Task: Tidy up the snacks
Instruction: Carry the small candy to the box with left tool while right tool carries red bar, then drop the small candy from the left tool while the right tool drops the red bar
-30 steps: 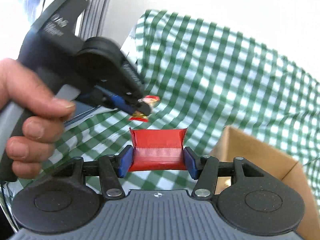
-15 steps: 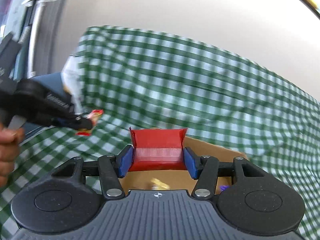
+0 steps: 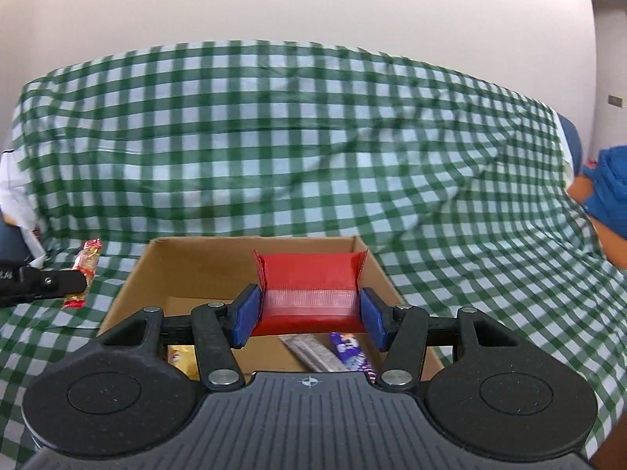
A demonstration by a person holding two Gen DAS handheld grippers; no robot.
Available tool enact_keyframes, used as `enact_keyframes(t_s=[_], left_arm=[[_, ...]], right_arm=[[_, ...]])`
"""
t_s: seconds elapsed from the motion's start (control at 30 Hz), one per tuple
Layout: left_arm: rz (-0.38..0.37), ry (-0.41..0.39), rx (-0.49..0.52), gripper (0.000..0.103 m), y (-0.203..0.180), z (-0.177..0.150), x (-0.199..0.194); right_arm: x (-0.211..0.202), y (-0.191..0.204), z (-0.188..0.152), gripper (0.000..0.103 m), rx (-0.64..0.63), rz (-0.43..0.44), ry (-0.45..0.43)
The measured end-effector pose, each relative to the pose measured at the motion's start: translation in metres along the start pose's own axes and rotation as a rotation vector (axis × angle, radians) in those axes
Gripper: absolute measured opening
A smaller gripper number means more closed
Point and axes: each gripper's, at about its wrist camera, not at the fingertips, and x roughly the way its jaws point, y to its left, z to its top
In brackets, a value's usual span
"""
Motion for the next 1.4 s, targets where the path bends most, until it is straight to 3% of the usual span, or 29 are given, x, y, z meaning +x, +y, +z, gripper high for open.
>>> enact_keyframes(t_s=[0.93,1.4], left_arm=[[-0.119,-0.004,0.095,0.017,-0.031,-0.009,0.011],[-0.143,-0.001,0.112,0.017,-0.034,-0.010,0.014]], right_arm=[[0.001,0.007,0.001,0.057,-0.053,-0.011,-0.023],[0.000,0.008,0.000,0.057,-0.077,-0.025,-0.022]])
